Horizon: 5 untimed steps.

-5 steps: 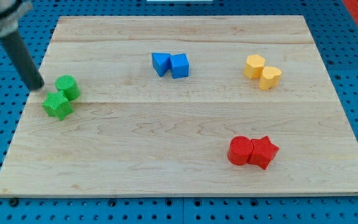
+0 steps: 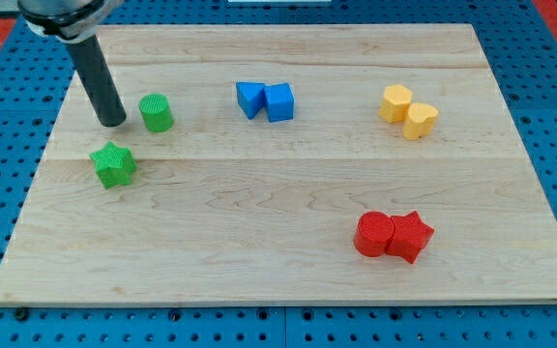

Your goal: Separate the green circle from the green star

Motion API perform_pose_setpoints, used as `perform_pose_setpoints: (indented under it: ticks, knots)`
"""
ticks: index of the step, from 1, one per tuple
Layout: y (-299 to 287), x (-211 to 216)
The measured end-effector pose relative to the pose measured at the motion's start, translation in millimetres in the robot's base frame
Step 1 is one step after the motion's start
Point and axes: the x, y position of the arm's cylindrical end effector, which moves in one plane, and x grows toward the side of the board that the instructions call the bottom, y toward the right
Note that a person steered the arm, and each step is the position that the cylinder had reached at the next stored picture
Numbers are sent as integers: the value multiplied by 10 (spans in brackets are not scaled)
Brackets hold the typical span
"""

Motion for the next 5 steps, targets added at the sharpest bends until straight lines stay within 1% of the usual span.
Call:
perform_pose_setpoints:
  ticks: [3, 4, 5]
  knots:
    - [910, -20]
    - [875, 122]
    - [1034, 122]
